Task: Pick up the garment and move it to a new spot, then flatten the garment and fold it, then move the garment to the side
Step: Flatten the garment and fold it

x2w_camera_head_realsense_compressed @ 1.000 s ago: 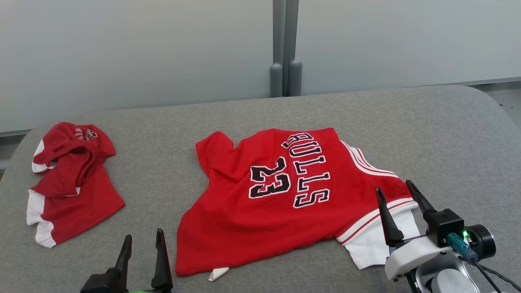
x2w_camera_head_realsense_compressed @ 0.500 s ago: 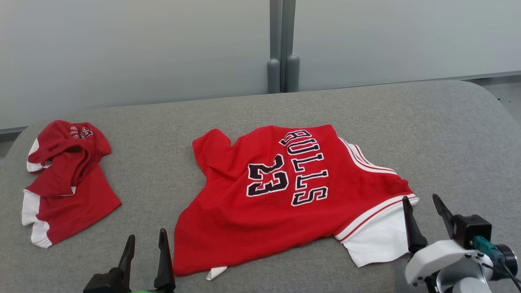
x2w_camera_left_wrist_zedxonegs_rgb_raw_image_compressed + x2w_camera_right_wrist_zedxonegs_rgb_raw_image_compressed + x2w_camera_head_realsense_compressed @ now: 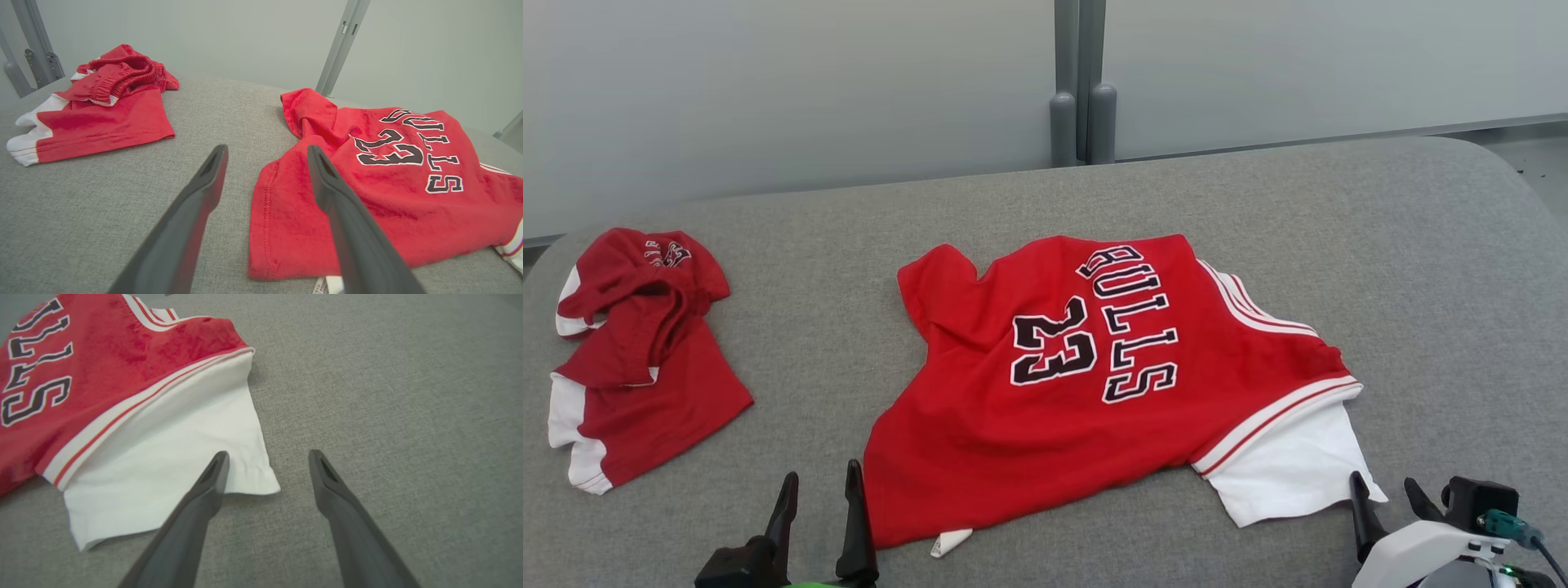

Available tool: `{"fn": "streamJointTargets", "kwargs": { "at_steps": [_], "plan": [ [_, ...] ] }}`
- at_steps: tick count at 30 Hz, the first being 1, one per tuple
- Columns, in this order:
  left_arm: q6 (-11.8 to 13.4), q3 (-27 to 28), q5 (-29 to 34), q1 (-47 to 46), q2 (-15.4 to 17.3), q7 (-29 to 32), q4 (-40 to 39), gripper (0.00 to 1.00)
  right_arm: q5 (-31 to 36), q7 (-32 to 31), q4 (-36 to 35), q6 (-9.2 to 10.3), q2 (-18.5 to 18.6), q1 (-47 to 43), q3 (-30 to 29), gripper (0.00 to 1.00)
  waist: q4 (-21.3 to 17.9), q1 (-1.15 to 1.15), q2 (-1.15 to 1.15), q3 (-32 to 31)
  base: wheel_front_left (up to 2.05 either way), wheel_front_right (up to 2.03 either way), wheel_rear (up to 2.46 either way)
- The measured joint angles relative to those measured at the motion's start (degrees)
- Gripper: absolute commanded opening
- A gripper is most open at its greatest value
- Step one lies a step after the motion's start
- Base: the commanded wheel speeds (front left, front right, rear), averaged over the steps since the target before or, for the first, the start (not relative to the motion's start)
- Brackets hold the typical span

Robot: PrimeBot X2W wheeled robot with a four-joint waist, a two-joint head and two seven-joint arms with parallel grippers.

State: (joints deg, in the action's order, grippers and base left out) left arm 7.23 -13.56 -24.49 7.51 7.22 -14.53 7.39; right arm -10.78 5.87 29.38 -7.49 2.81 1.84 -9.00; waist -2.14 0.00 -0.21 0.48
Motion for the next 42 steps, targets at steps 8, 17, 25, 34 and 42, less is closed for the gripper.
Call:
{"fn": "streamJointTargets", "kwargs": {
  "at_steps": [8, 17, 25, 34, 42],
  "plan": [
    [-0.12, -0.13, -0.16, -1.03, -0.02, -0.1, 0.55, 1.0, -1.31, -1.23, 5.71, 0.0, 0.0, 3.25, 1.43, 1.0, 0.53, 0.0, 0.0, 1.15, 0.0, 0.0, 0.0],
    [-0.14, 0.0, -0.27, -1.51, -0.04, -0.16, 1.0, 1.0, -2.78, -1.14, 8.68, 0.01, 0.15, 5.84, 3.58, 0.25, 0.9, 0.0, 0.0, 1.7, 0.0, 0.0, 0.0],
    [-0.12, 0.04, -0.67, -1.64, -0.29, -0.23, 1.09, 1.0, -5.63, 0.62, 5.38, 0.0, -0.03, 5.95, 3.85, 0.0, 0.6, 0.0, 0.0, 1.51, 0.0, 0.0, 0.0],
    [-1.1, -1.12, -2.75, -1.35, -0.76, 1.71, 3.1, 1.0, -5.77, -1.55, -5.86, 0.0, -0.04, 3.86, 1.07, 0.0, -0.09, 0.0, 0.0, 1.64, 0.0, 0.0, 0.0],
    [-3.31, -3.09, -5.47, -0.75, -1.08, 6.39, 6.02, 1.0, -4.55, -5.44, -13.06, 0.0, -0.02, -0.11, -1.29, 0.0, -0.11, 0.0, 0.0, 2.02, 0.0, 0.0, 0.0]
  ]
}}
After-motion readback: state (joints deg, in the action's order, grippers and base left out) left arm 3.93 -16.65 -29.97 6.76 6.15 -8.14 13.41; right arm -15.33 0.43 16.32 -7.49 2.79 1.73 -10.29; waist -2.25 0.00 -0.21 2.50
